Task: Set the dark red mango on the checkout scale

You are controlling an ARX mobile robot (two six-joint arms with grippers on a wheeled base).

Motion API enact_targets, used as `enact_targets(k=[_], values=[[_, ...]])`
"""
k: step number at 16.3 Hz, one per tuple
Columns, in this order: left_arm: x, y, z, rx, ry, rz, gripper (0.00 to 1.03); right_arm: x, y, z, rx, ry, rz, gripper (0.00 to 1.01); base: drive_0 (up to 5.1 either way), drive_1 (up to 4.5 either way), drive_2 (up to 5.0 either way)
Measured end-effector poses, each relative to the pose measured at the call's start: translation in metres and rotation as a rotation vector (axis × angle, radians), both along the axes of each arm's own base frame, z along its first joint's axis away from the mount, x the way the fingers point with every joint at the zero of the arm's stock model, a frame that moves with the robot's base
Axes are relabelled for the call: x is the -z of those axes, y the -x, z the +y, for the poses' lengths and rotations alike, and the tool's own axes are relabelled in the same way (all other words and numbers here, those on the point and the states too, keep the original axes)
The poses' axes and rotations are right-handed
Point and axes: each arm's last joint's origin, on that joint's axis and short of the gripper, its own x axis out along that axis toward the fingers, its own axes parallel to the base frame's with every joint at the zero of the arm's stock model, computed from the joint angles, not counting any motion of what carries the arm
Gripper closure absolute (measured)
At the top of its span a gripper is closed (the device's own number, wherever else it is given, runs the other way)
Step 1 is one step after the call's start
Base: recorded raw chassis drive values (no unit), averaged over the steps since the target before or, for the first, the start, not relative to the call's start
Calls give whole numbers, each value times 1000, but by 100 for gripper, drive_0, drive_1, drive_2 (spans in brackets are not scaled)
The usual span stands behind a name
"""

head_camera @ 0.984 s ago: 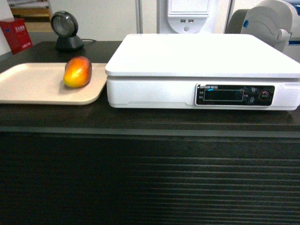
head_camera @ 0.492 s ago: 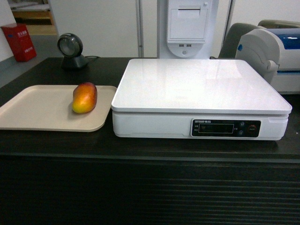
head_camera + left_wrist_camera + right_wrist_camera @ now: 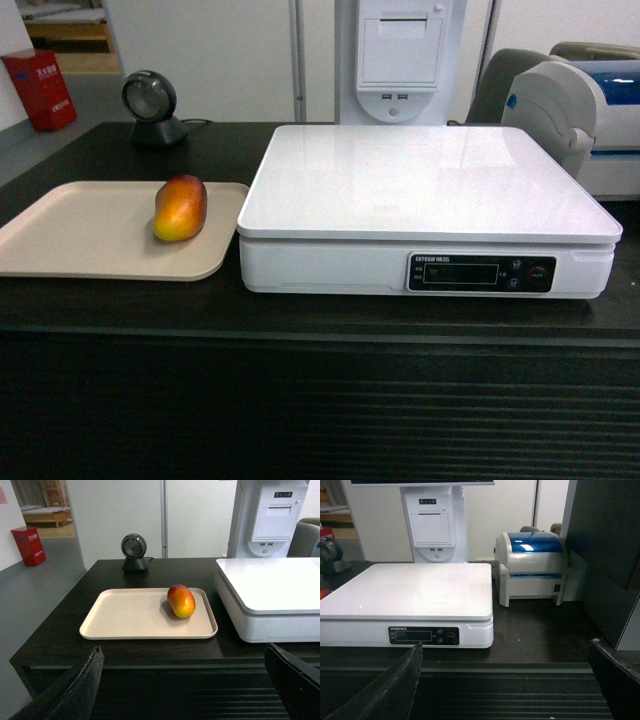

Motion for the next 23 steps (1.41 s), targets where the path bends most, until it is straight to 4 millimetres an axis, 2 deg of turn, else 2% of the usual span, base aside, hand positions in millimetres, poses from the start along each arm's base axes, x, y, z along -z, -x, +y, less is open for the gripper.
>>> enact_targets(k=[22,23], values=[[0,0,0,0,0,0,5,0,0,0,0,0,0,3,0,0,0],[1,0,-1,-77,11,40,5,0,0,0,-1,0,0,3,0,0,0]])
